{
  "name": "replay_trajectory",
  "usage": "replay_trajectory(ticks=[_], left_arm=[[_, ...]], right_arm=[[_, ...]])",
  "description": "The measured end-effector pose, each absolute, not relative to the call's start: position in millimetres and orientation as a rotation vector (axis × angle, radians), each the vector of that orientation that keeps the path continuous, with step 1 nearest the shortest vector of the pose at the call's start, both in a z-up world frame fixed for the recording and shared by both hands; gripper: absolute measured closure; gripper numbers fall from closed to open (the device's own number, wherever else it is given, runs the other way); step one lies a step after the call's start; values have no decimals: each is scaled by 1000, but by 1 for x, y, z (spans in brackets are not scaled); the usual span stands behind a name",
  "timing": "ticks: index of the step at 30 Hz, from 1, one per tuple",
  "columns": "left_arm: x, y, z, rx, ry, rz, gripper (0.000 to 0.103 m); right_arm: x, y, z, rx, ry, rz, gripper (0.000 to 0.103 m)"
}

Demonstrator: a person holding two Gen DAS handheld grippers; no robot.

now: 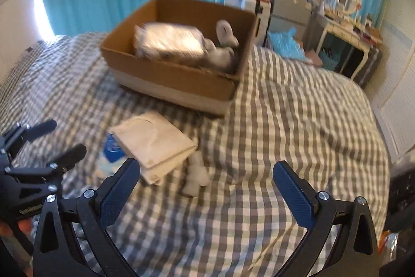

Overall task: Organize soft objects
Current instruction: 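Grasp the blue Vinda tissue pack with the left gripper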

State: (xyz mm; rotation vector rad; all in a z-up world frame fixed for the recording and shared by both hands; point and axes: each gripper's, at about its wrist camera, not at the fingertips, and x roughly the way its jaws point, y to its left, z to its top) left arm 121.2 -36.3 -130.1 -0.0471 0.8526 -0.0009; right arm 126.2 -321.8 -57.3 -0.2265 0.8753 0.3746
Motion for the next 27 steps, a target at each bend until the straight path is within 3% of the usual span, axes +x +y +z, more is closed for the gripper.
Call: replay_trajectory(ticks=[13,15,27], left_arm=[[134,-65,-175,-24,966,-116,23],[135,-63,-179,-39,976,-138,45],[116,7,-135,-53,912,-43,50]], right_arm=[[149,-326,-96,-278,912,347,0],[147,-325,-95,-277,911,344,0],[121,-289,-78,-418,818,420,0]])
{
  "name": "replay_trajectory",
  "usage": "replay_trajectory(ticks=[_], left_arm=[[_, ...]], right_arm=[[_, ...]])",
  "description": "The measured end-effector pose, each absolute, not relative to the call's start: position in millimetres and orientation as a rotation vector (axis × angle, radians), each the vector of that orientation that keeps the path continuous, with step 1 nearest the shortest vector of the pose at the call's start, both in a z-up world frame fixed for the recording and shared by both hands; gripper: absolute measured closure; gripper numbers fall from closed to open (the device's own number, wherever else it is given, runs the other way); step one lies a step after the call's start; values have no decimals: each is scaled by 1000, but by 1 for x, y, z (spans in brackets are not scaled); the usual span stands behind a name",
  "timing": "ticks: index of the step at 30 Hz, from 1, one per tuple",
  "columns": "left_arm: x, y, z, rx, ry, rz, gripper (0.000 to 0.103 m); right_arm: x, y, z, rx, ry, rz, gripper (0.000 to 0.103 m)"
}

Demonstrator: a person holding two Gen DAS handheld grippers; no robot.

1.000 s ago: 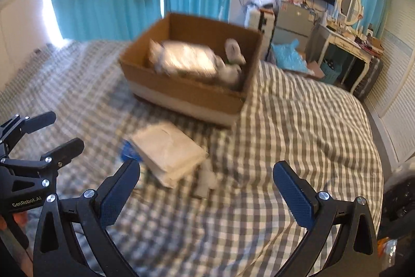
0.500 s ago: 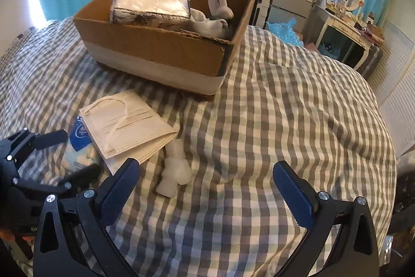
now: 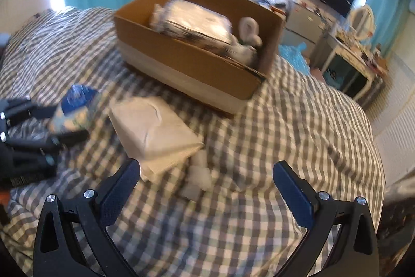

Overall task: Organize soft objects
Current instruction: 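Grasp the blue Vinda tissue pack with the left gripper, then grasp the white face mask with the right gripper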

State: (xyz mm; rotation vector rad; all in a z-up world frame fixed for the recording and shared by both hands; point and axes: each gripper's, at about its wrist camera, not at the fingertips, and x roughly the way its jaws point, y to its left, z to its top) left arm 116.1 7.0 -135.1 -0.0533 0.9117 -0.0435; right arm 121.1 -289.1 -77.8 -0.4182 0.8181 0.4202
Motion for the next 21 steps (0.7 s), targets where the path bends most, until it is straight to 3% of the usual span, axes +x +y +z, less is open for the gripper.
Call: replay_trajectory(ticks=[12,14,19,21], left_arm=[[127,55,-143,-122,922,59,50],[126,57,-143,-126,918,57,50],[129,56,-143,-132,917,51,50],[129,54,-143,-131,915,47,50]], right_arm=[[136,-212,-125,-520,886,514,1],[142,-201,-137,-555,909,521,12],[151,-190,-156,-590,949,512,20],[153,-192,-156,-568,961,518,30]])
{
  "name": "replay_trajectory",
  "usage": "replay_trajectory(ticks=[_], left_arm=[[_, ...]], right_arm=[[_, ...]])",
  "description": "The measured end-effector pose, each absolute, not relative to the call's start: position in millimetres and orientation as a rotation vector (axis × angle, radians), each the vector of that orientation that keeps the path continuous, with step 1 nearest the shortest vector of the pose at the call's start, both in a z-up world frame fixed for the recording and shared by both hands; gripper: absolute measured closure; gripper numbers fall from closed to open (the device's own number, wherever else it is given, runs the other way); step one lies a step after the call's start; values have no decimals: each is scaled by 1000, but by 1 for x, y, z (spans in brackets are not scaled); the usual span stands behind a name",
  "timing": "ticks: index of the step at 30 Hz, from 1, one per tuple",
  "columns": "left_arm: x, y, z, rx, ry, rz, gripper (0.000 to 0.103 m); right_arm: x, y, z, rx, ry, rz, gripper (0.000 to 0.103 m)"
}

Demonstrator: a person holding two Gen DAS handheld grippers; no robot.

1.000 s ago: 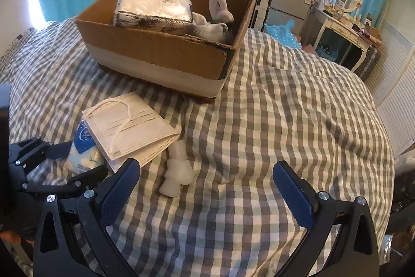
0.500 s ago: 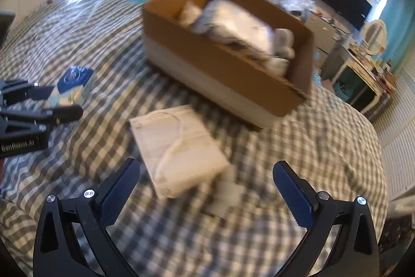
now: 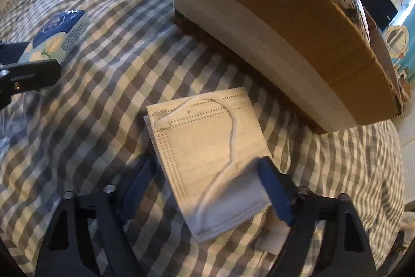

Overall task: Organize soft objects
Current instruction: 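Grasp the white face mask with the right gripper, then carry the tissue pack into the box with left while right drops the mask in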

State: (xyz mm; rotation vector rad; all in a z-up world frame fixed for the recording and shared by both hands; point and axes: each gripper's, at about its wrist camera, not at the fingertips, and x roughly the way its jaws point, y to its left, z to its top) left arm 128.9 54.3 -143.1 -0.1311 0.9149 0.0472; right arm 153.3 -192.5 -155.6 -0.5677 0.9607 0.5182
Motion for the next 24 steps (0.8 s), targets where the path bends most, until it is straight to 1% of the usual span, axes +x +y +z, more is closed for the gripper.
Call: replay_trajectory(ticks=[1,2,3,4,5,6,7,8,13,17,24], left_arm=[[129,53,-143,-130,912,44,50],[129,52,-142,-128,910,41,50],[129,50,-141,-124,907,38,50],[128,48,-139,-119,902,33,50],[126,46,-138,-114,897,29,50],[125,43,-136,-107,891,24,50],[123,41,-135,-101,888,19,50],[121,38,-133,-92,885,14,50],[107,21,-121,-63,866,-21,50],[95,11,-104,-59,842,-43,50],[72,-1,-66,-56,797,-66,50]], right_arm=[[153,-194,-154,-559,963,519,34],[153,-196,-153,-554,962,519,41],[153,-199,-150,-542,964,523,45],[152,-203,-147,-519,971,532,52],[152,-205,-144,-510,973,534,63],[151,-206,-140,-503,971,537,70],[149,-207,-136,-500,964,536,80],[145,-208,-132,-504,951,528,86],[134,-223,-104,-455,923,526,96],[121,-238,-76,-411,898,533,98],[93,-253,-26,-391,819,529,98]])
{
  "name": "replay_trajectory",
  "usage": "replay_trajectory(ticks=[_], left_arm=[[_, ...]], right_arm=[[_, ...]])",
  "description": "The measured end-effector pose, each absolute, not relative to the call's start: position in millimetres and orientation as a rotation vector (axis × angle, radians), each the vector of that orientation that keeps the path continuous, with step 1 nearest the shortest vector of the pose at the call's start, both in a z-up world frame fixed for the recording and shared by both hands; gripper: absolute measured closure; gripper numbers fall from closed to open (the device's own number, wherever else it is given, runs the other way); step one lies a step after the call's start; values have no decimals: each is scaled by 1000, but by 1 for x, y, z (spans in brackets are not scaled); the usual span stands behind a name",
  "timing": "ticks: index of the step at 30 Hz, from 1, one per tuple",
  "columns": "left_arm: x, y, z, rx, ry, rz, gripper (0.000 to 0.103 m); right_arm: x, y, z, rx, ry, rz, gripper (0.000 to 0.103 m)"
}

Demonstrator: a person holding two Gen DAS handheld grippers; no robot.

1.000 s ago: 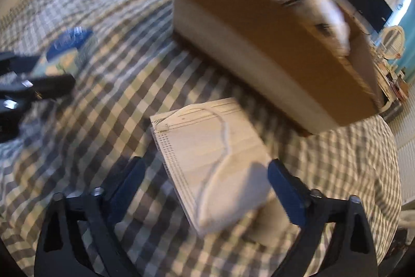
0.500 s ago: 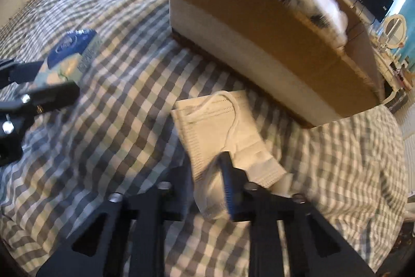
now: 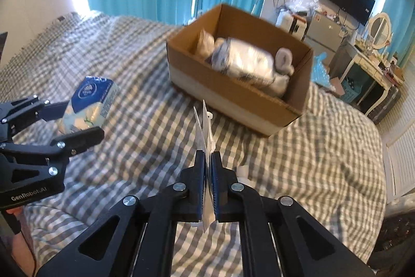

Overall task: Organize soft objects
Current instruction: 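Carry the tissue pack into the box with left while right drops the mask in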

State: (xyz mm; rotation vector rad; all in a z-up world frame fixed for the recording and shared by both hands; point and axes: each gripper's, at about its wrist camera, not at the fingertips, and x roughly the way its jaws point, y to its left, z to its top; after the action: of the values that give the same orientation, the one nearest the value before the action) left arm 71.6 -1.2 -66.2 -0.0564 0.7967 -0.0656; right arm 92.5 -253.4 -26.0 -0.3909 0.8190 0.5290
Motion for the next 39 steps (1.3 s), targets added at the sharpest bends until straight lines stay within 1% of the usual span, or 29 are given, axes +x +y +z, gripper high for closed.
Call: replay_trajectory(ticks=[10,16,21,28,34,39], left_arm=[[60,-18,5,-55,685,-103,50],[88,-26,36,-22,635,-111,50],[134,-36,49,15,610,-111,50],[215,-45,39,24,616,-105,50],[268,-48,2,42,654,-90,50],[291,-48,-29,13,705,-95,50]], right_arm=[[69,-278,62,-308,683,529,98],[84,-282,103,-295,612,526,98],[124,-275,120,-276,582,520,98],[201,-258,109,-258,586,509,98],[271,-249,64,-228,639,507,98],[303,-246,28,-196,689,531,98]])
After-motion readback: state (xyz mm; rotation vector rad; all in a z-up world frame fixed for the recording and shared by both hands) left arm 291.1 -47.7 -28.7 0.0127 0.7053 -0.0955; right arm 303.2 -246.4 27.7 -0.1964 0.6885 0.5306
